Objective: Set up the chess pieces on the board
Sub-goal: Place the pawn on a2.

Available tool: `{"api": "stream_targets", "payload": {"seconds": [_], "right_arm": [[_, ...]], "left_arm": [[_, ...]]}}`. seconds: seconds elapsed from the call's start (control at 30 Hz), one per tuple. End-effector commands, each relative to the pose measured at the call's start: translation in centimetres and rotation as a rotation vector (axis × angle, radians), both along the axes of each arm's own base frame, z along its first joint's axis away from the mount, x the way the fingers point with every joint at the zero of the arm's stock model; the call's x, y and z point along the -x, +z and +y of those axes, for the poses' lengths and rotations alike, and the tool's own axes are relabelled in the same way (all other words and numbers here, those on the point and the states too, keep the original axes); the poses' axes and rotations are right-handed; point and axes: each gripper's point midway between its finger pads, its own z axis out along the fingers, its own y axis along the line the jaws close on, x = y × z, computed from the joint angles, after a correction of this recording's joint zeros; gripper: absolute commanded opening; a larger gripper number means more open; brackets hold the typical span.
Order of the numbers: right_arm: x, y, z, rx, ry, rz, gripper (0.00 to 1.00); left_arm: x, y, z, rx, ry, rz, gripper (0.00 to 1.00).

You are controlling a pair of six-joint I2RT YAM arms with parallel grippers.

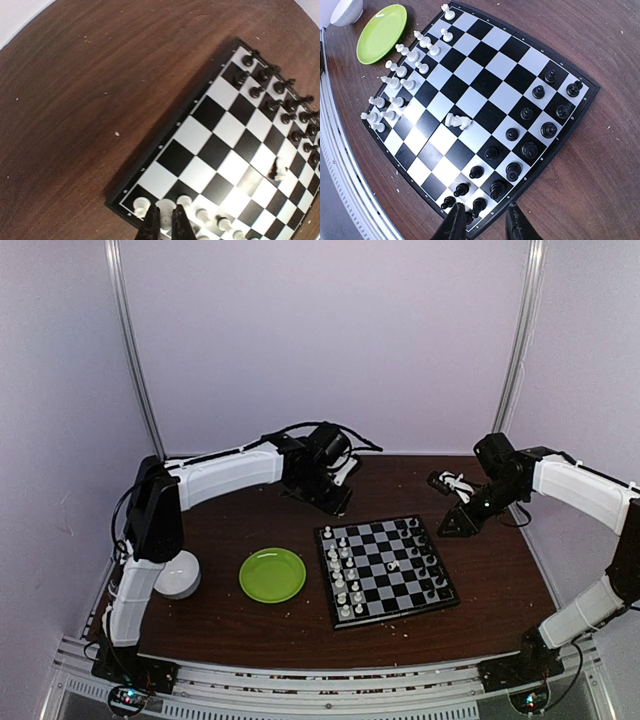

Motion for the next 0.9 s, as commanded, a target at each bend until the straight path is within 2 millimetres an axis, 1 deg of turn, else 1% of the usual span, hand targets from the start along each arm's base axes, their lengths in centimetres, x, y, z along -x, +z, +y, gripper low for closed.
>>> {"api": "stream_targets", "payload": {"seconds": [0.0,0.2,0.47,0.87], "right_arm": [[-0.4,0.3,-0.1,0.003,0.008,-0.010,0.29],[-0.4,0.1,-0.1,0.007,0.010,-0.004,0.29],[-0.3,-0.1,-0.1,0.009,0.013,0.004,0.29],[-0.3,-0.2,0.0,0.010,0.021,0.010,0.29]], "left_arm": [[-1.5,0.1,-0.1,0.009,0.026,-0.026,0.03],[-2.0,-1.9,-0.2,-0.025,0.021,-0.014,0.03],[-1.6,-3.9,-0.4,-0.036,0.021,0.032,0.03],[-1.2,-5.6,-0.4,-0.044,0.021,0.069,0.04]]}}
